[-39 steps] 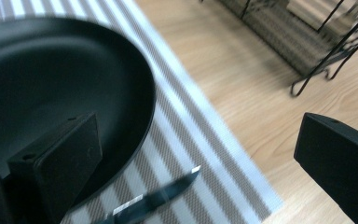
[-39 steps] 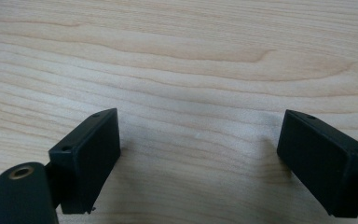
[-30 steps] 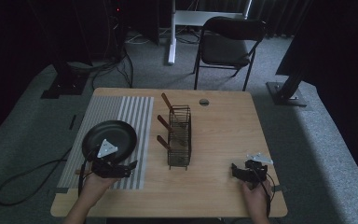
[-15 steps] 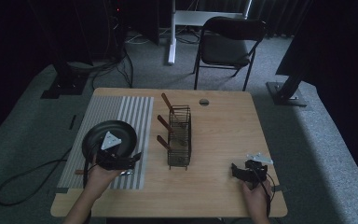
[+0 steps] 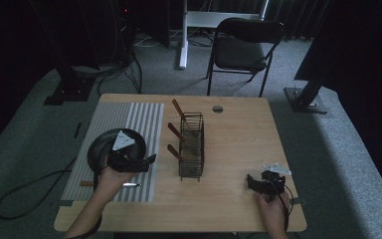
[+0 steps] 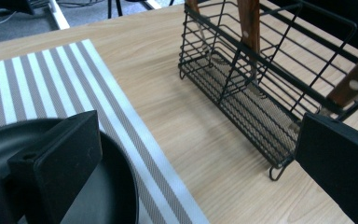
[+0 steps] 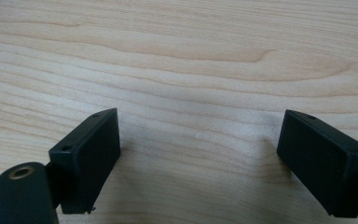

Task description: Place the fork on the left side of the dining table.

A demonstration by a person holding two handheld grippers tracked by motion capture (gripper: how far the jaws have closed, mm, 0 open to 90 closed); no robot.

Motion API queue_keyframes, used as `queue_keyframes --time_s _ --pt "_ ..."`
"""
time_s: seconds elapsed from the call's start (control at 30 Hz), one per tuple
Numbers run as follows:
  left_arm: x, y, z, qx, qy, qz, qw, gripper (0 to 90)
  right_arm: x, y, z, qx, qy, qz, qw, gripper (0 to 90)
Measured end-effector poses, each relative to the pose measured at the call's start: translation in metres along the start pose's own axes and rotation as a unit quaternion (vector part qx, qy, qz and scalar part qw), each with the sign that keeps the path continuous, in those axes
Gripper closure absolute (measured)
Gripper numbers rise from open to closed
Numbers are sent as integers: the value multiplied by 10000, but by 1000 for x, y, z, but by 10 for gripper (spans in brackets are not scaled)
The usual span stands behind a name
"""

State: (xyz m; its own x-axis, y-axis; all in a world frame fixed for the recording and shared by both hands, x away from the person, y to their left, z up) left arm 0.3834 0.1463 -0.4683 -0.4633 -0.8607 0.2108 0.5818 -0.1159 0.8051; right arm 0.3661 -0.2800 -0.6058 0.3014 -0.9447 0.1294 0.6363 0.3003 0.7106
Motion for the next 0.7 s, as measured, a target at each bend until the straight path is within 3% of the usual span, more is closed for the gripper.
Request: queue_keyframes --time_s 0.37,0.47,0.53,0.7 --pt "3 28 -12 4 -185 180 9997 9 0 0 0 1 3 -4 10000 129" --pt "5 34 -12 25 -172 130 9998 9 0 0 0 6 -3 8 10000 129" --pt "10 49 -11 92 -223 131 9996 9 0 0 0 2 -1 -6 10000 128" --pt "16 63 -17 55 -386 176 9991 9 0 0 0 7 -2 -1 10000 128"
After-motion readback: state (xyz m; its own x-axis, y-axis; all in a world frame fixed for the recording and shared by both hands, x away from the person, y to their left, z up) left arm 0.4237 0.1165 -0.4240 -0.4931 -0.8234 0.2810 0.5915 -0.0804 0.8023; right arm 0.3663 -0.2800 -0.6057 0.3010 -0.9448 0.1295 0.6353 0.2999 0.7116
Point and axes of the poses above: each handheld gripper's, and its own axes: z roughly backward along the jaws, y roughly out of its top, x roughly to its right, the point moved 8 cm from there along -z, roughly forward along the jaws, and after that the axes turned 11 degrees about z, right-handed, at the moved point
